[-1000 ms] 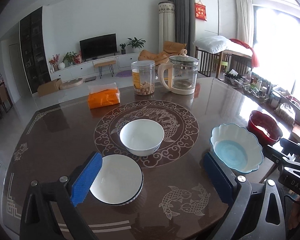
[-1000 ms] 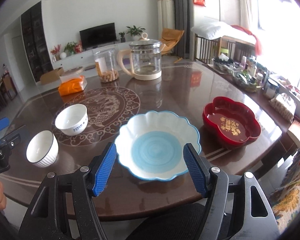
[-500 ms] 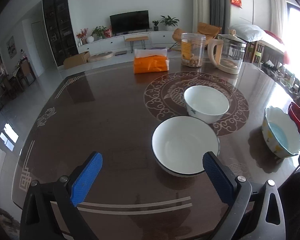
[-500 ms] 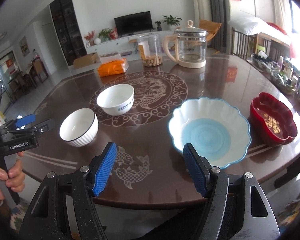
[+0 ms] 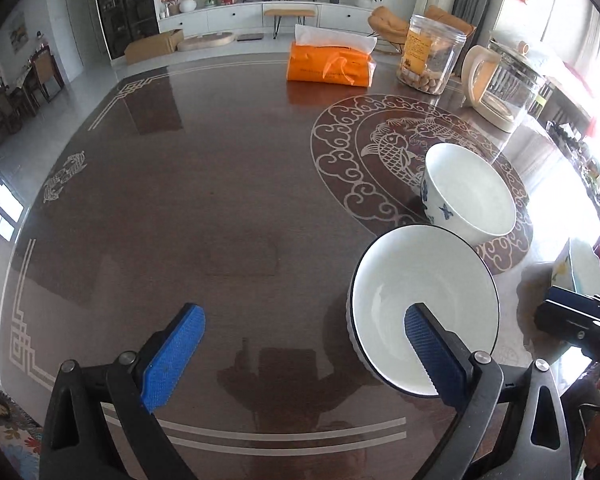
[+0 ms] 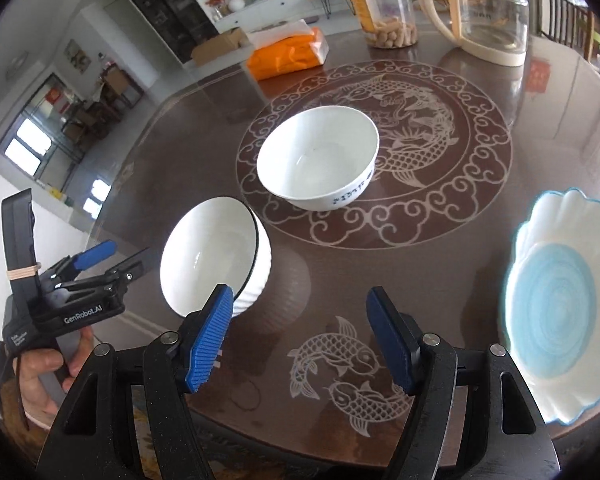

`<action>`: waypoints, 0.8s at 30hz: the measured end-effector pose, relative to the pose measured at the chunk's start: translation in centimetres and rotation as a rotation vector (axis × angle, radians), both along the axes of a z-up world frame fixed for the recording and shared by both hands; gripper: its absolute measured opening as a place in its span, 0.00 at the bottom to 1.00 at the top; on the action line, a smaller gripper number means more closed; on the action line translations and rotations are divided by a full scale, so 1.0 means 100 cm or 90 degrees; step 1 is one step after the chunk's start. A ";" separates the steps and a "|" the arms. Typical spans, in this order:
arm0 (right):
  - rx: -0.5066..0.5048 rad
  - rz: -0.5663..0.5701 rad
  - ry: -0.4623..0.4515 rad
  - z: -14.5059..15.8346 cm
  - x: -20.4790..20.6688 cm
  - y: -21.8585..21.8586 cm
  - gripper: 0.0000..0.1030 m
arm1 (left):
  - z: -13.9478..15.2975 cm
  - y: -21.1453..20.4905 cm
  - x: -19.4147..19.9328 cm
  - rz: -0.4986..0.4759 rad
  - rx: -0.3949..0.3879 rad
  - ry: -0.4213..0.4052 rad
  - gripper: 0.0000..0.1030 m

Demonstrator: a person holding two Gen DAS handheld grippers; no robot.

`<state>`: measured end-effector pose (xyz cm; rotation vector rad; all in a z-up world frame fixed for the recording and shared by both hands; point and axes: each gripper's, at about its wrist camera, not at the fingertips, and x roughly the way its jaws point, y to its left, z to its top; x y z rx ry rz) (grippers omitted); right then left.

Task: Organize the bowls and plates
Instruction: 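Close the left tool on the black-rimmed white bowl while the right tool grips it, then lower the black-rimmed bowl into the blue-rimmed bowl and open both tools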

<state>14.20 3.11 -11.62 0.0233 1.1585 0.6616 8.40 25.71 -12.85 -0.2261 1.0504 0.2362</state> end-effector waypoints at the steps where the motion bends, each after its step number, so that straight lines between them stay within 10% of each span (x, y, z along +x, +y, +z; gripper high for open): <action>1: -0.002 0.005 0.001 -0.003 0.002 0.007 0.71 | -0.002 -0.001 0.002 -0.002 -0.001 0.002 0.95; 5: -0.031 0.024 0.010 -0.019 0.010 0.033 0.70 | -0.015 -0.006 0.015 -0.019 -0.001 0.025 0.84; 14: -0.045 0.047 0.050 -0.048 0.013 0.059 0.39 | -0.047 -0.011 0.024 -0.050 -0.123 0.049 0.16; 16: -0.024 0.057 0.063 -0.047 0.010 0.060 0.21 | -0.043 -0.020 0.023 -0.048 -0.103 0.037 0.14; 24: 0.014 -0.012 0.059 -0.026 0.011 0.022 0.13 | -0.021 -0.053 0.012 -0.082 -0.136 0.016 0.14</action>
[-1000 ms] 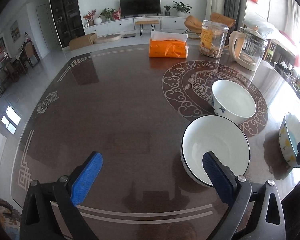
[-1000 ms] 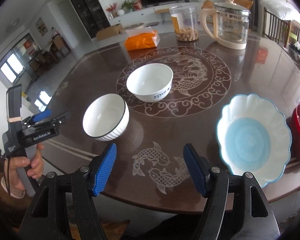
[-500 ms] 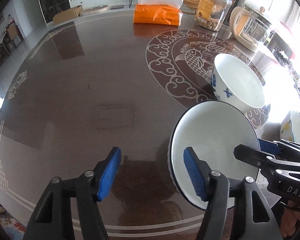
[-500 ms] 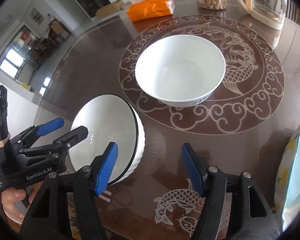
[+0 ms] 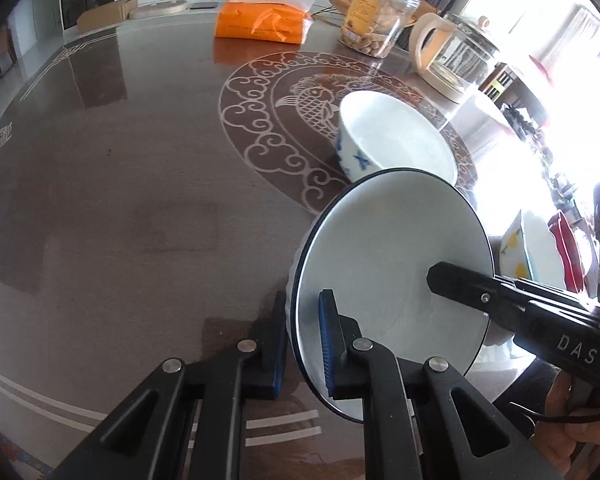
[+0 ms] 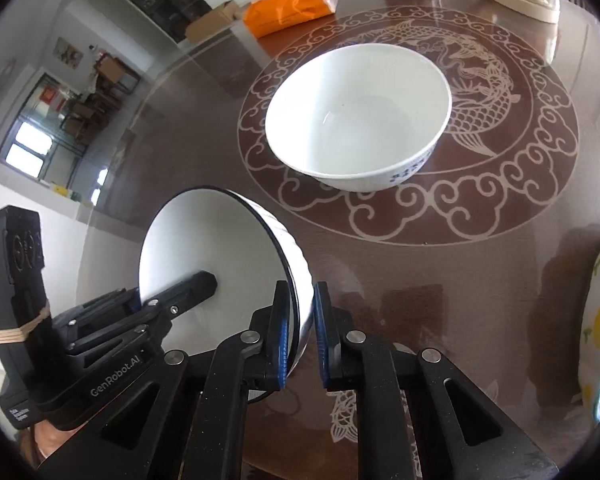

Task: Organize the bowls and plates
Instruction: 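Lower the black-rimmed bowl into the blue-rimmed bowl and open both tools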

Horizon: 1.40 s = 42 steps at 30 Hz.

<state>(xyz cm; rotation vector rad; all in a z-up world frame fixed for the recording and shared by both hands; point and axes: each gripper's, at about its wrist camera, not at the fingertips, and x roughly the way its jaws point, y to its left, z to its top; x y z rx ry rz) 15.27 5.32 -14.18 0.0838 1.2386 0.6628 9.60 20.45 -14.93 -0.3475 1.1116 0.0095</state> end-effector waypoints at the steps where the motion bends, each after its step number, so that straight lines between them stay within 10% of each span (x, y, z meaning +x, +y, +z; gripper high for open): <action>1: -0.003 -0.007 -0.010 0.007 -0.002 -0.007 0.13 | 0.005 -0.008 0.003 -0.007 0.001 -0.006 0.13; 11: 0.024 -0.161 -0.053 0.062 -0.004 -0.134 0.13 | 0.064 -0.126 0.046 -0.158 0.002 -0.083 0.13; 20: -0.001 -0.310 -0.042 0.061 0.015 -0.238 0.13 | 0.049 -0.229 0.091 -0.263 0.012 -0.065 0.14; 42: -0.017 -0.358 0.030 0.001 0.037 -0.273 0.15 | -0.004 -0.275 0.110 -0.291 0.104 -0.016 0.14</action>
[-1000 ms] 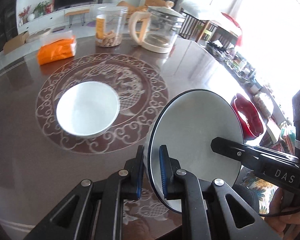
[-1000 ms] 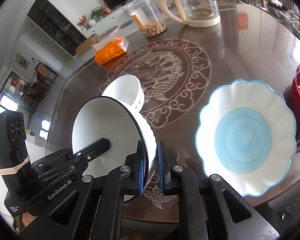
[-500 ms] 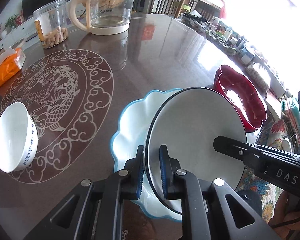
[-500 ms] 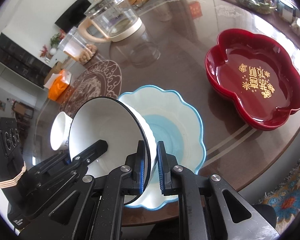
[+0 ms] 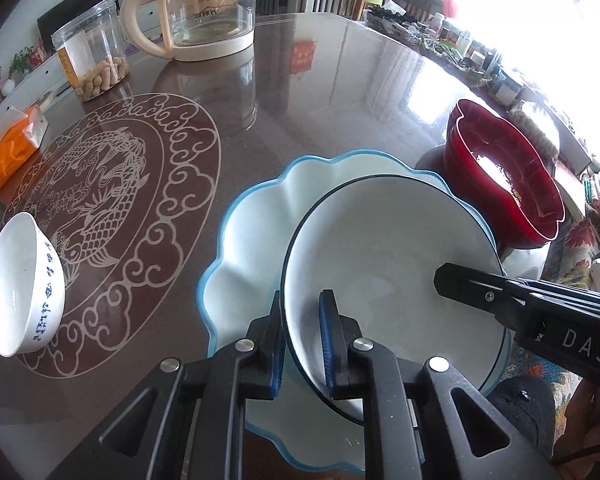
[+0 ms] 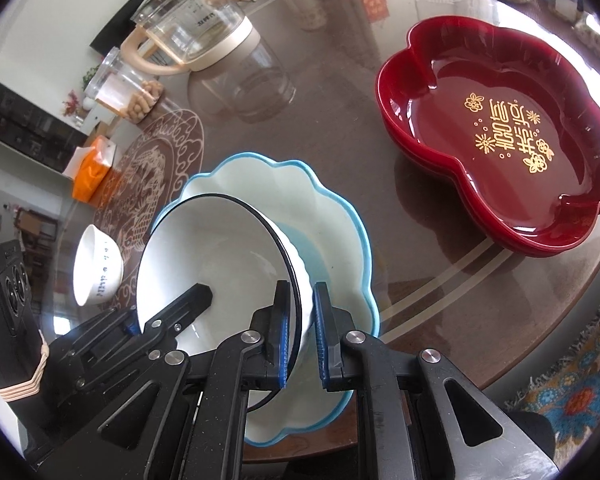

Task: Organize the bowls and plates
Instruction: 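Lower the black-rimmed bowl into the blue-rimmed bowl and open both tools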

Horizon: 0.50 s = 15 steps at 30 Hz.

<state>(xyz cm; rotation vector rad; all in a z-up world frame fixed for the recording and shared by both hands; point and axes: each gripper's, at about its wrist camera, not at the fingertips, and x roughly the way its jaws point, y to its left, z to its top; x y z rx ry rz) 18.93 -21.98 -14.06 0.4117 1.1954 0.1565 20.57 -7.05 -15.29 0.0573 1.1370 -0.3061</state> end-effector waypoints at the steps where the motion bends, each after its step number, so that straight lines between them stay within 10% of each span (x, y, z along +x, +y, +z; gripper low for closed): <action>1: 0.000 0.002 -0.003 0.000 0.000 0.000 0.15 | 0.000 0.000 0.001 0.000 0.002 -0.002 0.15; 11: 0.030 -0.013 -0.068 0.020 -0.003 -0.008 0.55 | 0.019 0.012 0.003 0.032 -0.003 -0.030 0.16; 15: 0.027 -0.023 -0.110 0.043 -0.017 -0.013 0.56 | 0.039 0.024 -0.004 0.051 -0.029 -0.058 0.16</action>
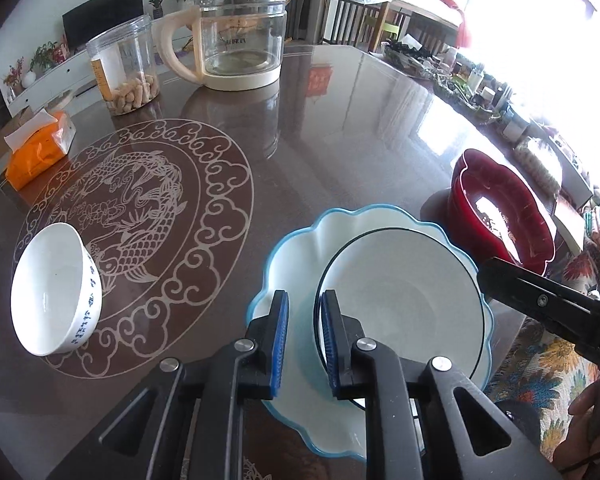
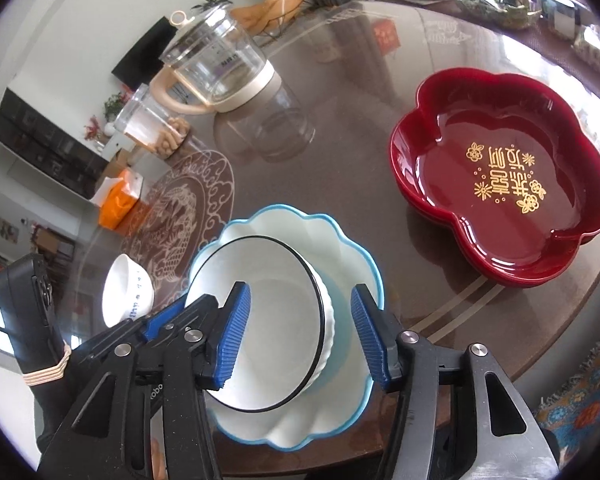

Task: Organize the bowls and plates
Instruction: 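Lower the black-rimmed bowl into the blue-rimmed bowl and open both tools, then move both tools toward the white bowl with blue lettering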

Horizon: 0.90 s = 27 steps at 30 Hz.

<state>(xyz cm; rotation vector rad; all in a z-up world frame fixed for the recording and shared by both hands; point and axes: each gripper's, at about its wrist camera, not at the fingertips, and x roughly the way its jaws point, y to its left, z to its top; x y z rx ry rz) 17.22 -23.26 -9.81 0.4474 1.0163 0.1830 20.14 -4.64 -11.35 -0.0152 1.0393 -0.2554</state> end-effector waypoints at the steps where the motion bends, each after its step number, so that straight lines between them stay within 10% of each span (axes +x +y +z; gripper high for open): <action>1: -0.008 -0.005 -0.016 0.007 -0.006 -0.001 0.57 | 0.006 0.004 -0.004 0.006 -0.002 -0.012 0.16; 8: -0.162 -0.061 -0.140 0.049 -0.077 0.002 0.67 | 0.024 0.043 -0.046 0.052 -0.006 -0.040 0.30; 10: -0.209 -0.089 -0.160 0.048 -0.100 0.002 0.69 | 0.022 0.057 -0.063 0.080 -0.008 -0.055 0.73; 12: -0.236 -0.120 -0.181 0.042 -0.121 0.001 0.69 | 0.022 0.067 -0.081 0.115 0.016 -0.089 0.84; 21: -0.299 -0.097 -0.191 0.025 -0.151 0.027 0.69 | 0.016 0.118 -0.126 0.158 0.028 -0.087 0.84; 27: -0.387 -0.040 -0.231 0.029 -0.158 0.078 0.76 | 0.016 0.151 -0.143 0.260 0.144 -0.123 0.92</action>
